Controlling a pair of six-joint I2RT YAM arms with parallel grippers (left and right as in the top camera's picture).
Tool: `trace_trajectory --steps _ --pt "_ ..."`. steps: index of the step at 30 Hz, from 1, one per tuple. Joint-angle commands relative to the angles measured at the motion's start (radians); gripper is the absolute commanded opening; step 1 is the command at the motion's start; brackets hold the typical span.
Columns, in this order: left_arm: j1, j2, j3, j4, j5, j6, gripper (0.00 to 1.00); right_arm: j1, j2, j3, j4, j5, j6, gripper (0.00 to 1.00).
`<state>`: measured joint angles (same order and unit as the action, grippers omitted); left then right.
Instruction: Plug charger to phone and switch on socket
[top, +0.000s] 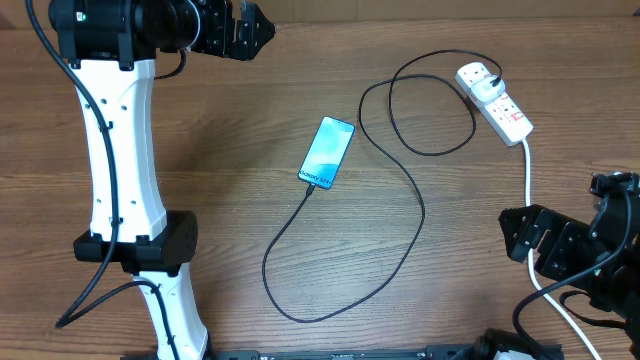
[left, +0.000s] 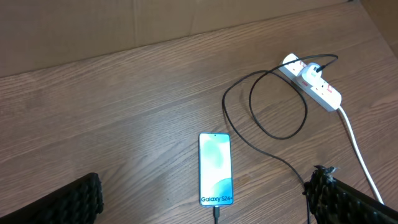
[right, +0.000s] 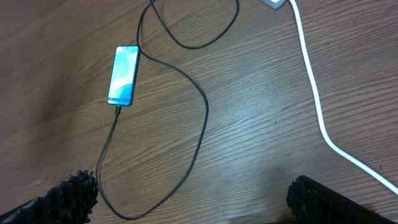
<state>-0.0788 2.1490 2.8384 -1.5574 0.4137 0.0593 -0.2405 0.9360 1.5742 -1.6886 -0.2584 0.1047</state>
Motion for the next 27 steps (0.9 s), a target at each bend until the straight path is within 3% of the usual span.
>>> trace_trajectory --steps 1,27 --pt "-0.006 0.005 0.002 -0.002 -0.006 0.015 1.00 0.006 -0.003 -0.002 0.003 -0.008 -0.001 1.00" --pt "-0.006 0.005 0.002 -0.003 -0.006 0.015 1.00 0.017 -0.014 -0.002 0.010 0.032 -0.002 1.00"
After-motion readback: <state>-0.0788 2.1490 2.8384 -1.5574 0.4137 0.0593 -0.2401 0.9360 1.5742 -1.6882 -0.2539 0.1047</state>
